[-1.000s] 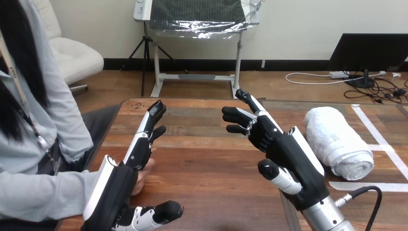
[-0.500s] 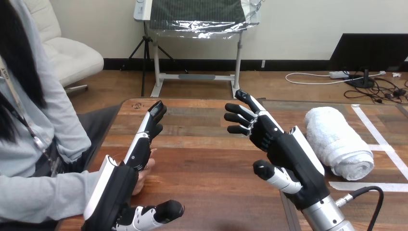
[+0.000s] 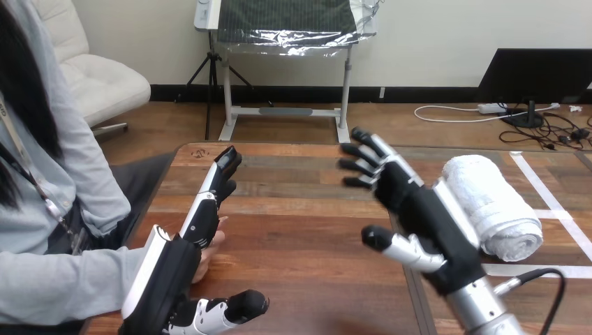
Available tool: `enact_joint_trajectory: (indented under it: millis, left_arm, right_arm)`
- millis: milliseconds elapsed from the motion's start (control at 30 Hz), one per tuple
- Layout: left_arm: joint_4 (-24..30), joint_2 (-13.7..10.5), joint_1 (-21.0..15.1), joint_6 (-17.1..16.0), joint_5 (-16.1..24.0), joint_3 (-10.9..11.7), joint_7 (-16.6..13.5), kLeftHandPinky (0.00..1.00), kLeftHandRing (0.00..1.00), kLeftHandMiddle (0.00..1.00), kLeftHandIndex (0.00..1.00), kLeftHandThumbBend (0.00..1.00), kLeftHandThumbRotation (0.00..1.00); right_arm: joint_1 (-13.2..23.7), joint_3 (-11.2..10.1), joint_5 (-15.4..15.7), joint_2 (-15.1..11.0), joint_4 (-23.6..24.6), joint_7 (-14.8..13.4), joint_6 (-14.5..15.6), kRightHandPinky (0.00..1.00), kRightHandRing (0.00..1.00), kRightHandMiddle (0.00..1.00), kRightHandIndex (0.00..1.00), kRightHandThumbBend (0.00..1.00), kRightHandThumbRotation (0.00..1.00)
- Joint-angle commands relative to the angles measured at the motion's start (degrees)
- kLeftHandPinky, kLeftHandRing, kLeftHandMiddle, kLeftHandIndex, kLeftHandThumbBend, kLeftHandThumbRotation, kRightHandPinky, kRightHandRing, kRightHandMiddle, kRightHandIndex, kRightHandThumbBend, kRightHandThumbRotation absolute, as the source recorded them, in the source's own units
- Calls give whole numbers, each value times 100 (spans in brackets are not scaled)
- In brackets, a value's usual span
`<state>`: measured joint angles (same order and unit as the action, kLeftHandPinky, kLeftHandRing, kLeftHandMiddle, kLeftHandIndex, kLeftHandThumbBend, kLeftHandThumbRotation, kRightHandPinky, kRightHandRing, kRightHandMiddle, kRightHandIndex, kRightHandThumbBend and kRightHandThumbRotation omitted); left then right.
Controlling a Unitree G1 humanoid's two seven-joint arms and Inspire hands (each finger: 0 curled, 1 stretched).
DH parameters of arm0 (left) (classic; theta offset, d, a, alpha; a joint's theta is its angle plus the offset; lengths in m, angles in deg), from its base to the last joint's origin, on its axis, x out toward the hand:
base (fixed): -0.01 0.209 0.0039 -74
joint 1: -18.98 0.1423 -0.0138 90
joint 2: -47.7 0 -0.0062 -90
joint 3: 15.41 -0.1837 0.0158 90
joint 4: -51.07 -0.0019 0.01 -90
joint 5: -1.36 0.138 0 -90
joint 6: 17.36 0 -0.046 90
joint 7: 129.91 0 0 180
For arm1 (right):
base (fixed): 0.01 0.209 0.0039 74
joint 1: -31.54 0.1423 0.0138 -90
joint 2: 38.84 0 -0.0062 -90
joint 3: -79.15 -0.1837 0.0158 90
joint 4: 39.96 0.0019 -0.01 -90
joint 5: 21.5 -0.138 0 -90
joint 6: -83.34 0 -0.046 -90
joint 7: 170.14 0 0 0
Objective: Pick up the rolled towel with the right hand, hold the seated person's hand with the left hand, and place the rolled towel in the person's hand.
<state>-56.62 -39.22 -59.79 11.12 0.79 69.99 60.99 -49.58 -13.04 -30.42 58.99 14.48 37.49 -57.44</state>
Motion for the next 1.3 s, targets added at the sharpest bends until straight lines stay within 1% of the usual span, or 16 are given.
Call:
enact_joint_trajectory:
  millis: [0, 100, 133, 233, 300, 333, 433, 500, 533, 600, 633, 767, 867, 1000, 1067, 1267]
  left_arm:
    - [145, 88, -281, -43, -2, 45, -24, 92, 100, 100, 100, 100, 76]
    - [142, 95, -286, -34, 4, 45, -22, 92, 100, 100, 100, 100, 76]
    - [142, 99, -288, -29, 3, 42, -20, 92, 100, 100, 100, 100, 76]
    - [141, 112, -288, -29, 21, 50, -30, 91, 100, 100, 100, 100, 77]
    - [135, 128, -294, -31, 53, 64, -48, 91, 100, 100, 100, 100, 77]
    - [115, 131, -300, -58, 60, 69, -51, 91, 100, 100, 100, 100, 77]
    - [80, 131, -316, -97, 40, 61, -35, 91, 100, 100, 100, 100, 77]
    - [70, 130, -325, -95, 11, 46, -19, 92, 100, 100, 100, 100, 77]
    - [71, 128, -322, -92, -12, 36, -9, 92, 100, 100, 100, 100, 77]
    - [75, 126, -316, -90, -33, 28, 1, 92, 100, 100, 100, 100, 77]
    - [65, 126, -322, -92, -43, 22, 6, 92, 100, 100, 100, 100, 77]
    - [51, 123, -329, -104, -42, 22, 11, 93, 100, 100, 100, 100, 77]
    - [50, 114, -324, -122, -48, 20, 22, 94, 100, 100, 100, 100, 77]
    - [55, 118, -330, -103, -60, 13, 33, 95, 100, 100, 100, 100, 77]
    - [59, 120, -323, -97, -83, 6, 43, 95, 100, 100, 100, 100, 77]
    - [80, 137, -297, -87, -114, -2, 55, 96, 100, 100, 100, 100, 77]
  right_arm:
    - [745, -273, 9, -166, 33, -331, 36, 88, 90, 92, 92, 100, 57]
    - [856, -332, 123, -228, 27, -544, 120, 90, 90, 91, 92, 100, 55]
    - [907, -366, 241, -266, 41, -707, 181, 90, 90, 91, 91, 100, 54]
    - [1008, -424, 468, -338, 79, -1041, 330, 90, 90, 90, 90, 100, 53]
    - [1069, -451, 552, -371, 88, -1189, 422, 90, 90, 90, 89, 100, 52]
    - [1154, -490, 643, -409, 72, -1339, 477, 90, 90, 89, 89, 100, 52]
    - [1295, -535, 840, -494, 55, -1644, 597, 92, 91, 90, 89, 100, 50]
    - [1337, -531, 938, -539, 64, -1782, 670, 93, 92, 91, 89, 100, 50]
    - [1402, -546, 1059, -596, 95, -1939, 822, 93, 93, 91, 89, 100, 50]
    - [1471, -556, 1202, -660, 138, -2132, 1005, 96, 95, 93, 91, 100, 51]
    - [1535, -556, 1313, -732, 177, -2239, 1180, 96, 96, 93, 91, 100, 51]
    - [1665, -527, 1616, -898, 255, -2528, 1530, 98, 98, 95, 93, 100, 52]
    - [1821, -526, 1769, -1033, 233, -2676, 1770, 99, 99, 97, 95, 100, 54]
    - [2021, -513, 1902, -1195, 186, -2787, 2079, 100, 100, 98, 96, 100, 55]
    - [2128, -489, 2017, -1292, 190, -2850, 2286, 100, 100, 98, 96, 100, 55]
    - [2387, -460, 2126, -1460, 105, -2895, 2644, 100, 100, 99, 98, 100, 55]
